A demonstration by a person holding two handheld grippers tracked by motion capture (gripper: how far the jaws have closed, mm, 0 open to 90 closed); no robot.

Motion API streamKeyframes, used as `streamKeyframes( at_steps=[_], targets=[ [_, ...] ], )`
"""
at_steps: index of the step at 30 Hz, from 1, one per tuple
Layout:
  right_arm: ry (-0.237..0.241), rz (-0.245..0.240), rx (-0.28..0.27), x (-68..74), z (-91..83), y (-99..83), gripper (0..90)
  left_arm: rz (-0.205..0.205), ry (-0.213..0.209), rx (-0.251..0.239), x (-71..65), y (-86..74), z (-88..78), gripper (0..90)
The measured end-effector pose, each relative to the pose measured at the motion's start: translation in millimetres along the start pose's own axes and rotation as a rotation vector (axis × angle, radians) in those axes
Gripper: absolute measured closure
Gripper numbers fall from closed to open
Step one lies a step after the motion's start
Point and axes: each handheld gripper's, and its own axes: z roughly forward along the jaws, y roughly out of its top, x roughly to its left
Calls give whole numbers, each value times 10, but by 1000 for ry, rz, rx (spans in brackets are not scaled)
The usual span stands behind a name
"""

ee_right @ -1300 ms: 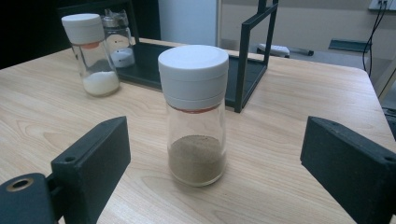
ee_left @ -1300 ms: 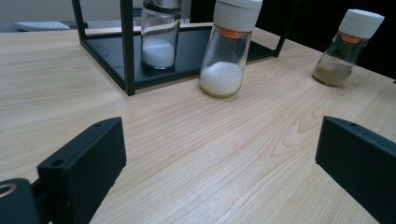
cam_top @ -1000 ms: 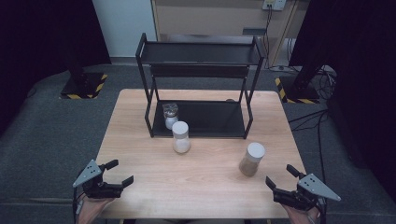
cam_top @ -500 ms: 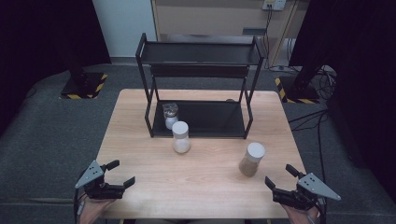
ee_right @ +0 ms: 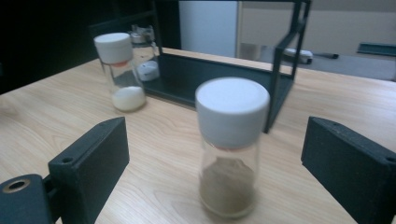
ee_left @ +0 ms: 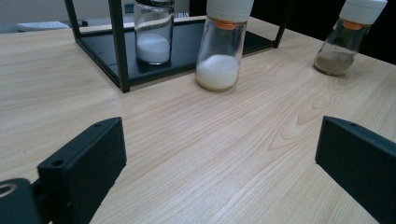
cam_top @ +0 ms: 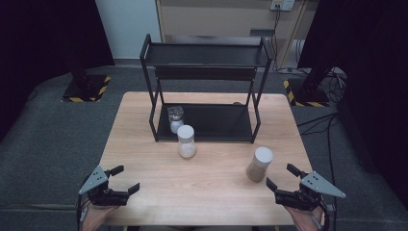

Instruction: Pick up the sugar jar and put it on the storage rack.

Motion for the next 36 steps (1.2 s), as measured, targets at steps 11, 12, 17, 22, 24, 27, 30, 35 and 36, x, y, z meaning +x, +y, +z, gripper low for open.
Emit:
streamKeyframes(
  at_steps=[11,12,17,22,24,27,30,35,36],
  targets=[
    [93,-50,16,63,377,394,79,2,-4,10,5,9,19,8],
    [104,-56,21,74,429,438,79,4,-3,12,2,12,19,8],
    [168,-68,43,105,768,615,82,13,-3,19,-10,22,28,8],
    [205,-48,56,97,1003,678,82,13,-8,28,-13,29,46,8],
    [214,-51,59,110,1091,707,82,15,-11,33,-16,35,57,7],
    [240,-58,66,149,1235,768,83,19,-13,36,-20,37,64,7],
    [252,-58,68,167,1311,794,83,16,-12,35,-15,34,61,7],
    [282,-57,73,226,1532,849,85,15,-14,37,-14,35,67,8],
    [290,-55,75,236,1582,861,84,16,-15,37,-12,35,67,8]
  ],
)
